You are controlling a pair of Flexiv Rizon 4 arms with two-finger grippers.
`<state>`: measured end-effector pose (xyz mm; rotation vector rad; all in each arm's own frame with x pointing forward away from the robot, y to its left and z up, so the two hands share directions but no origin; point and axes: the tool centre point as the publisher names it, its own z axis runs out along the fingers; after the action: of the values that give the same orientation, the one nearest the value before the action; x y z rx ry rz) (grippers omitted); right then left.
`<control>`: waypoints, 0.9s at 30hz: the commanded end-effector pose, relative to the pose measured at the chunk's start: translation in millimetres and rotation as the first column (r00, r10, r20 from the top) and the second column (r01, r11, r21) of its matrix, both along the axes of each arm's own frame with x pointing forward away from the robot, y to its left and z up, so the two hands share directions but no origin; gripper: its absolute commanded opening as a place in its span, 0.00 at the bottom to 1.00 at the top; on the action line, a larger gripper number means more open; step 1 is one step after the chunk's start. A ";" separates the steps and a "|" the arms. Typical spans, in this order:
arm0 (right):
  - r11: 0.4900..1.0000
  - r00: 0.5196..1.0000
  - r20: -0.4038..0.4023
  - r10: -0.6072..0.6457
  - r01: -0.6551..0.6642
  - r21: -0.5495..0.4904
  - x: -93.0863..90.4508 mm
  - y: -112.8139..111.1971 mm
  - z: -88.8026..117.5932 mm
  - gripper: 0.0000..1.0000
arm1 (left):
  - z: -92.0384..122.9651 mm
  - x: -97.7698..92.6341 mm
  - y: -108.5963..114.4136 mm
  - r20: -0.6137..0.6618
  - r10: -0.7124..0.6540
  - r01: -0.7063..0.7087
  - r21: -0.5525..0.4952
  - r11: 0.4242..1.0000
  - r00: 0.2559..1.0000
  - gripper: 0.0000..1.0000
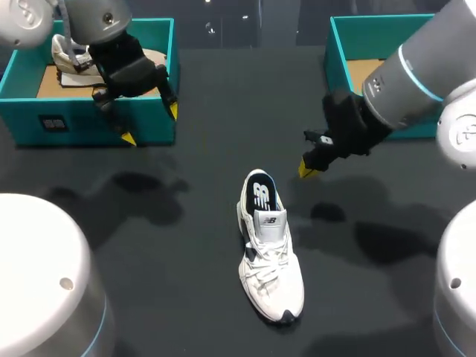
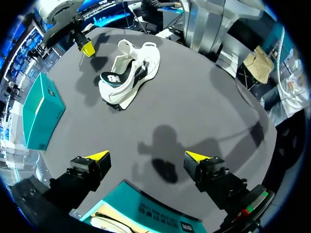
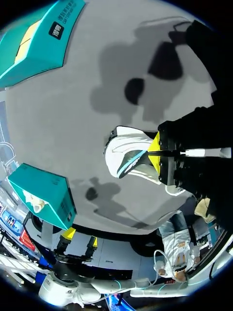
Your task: Take the shoe out of the shoebox, open the shoe tongue, remove and reinsert the insole, then place the shoe into the shoebox
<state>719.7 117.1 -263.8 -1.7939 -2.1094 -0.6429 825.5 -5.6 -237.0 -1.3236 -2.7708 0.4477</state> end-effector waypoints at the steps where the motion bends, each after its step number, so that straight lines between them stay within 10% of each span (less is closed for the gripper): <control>1: 0.976 0.999 0.037 -0.031 0.038 -0.213 -4.6 25.9 -3.3 0.00 | 7.1 8.1 13.0 0.020 0.010 -0.011 0.015 1.000 1.000 1.00; 27: 0.877 0.984 0.179 0.020 0.069 -0.476 -11.5 72.4 -33.8 0.00 | 10.7 33.6 44.2 0.089 0.062 -0.068 0.066 0.996 0.994 1.00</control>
<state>706.5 175.3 -290.3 -1.9115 -2.4365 -0.4684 862.3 41.4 -228.3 -1.2709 -2.8744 0.3171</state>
